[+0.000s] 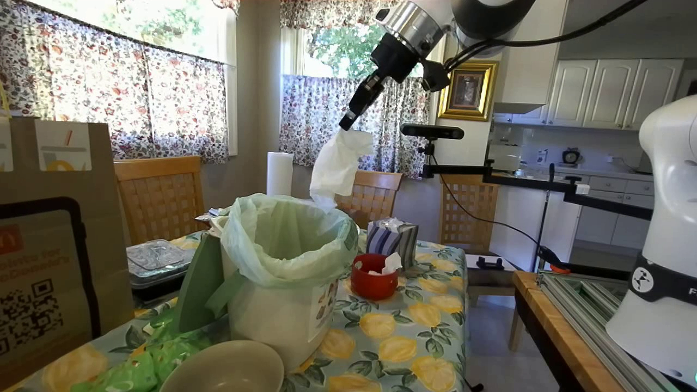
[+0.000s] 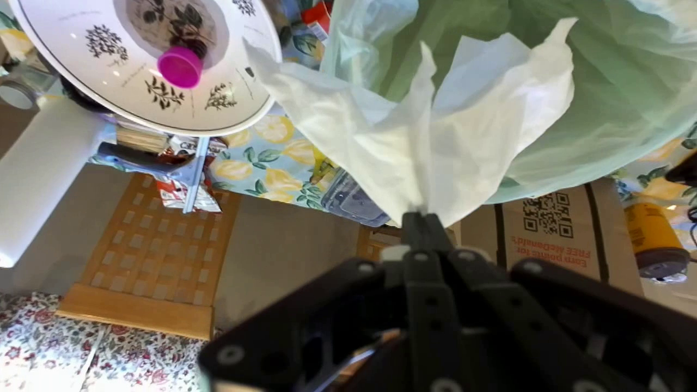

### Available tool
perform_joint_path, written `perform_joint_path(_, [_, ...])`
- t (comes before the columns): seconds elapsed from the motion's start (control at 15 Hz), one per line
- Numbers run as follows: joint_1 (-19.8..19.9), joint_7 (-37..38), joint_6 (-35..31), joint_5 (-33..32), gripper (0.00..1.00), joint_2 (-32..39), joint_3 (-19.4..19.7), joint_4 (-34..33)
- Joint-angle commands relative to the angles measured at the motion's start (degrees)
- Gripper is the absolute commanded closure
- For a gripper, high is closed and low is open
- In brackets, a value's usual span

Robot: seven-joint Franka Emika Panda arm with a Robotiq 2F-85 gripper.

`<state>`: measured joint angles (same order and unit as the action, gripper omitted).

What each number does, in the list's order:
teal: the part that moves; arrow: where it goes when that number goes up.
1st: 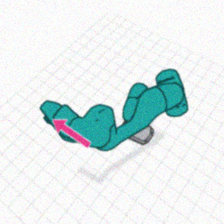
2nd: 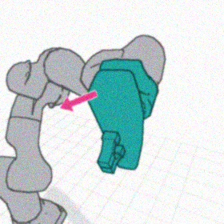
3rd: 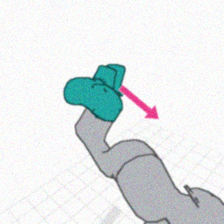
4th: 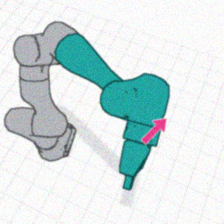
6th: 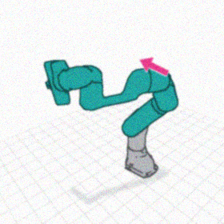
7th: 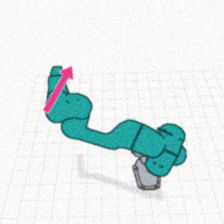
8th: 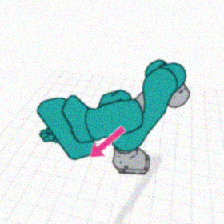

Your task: Pick up the red bowl and pour it's contents in the bin

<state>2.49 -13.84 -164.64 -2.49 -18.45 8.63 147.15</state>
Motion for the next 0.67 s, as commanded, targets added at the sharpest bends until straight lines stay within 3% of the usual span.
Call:
perform_joint_path(0.0, [-4.0, -2.1, -0.7, 4.0, 1.00, 5.0, 1.6, -4.8])
perform_joint_path(0.4, [-9.9, -6.2, 0.6, 11.9, 1.00, 11.1, 3.4, -10.1])
perform_joint_path(0.6, [-10.5, -6.8, 4.1, 14.6, 1.00, 12.4, 3.2, -11.4])
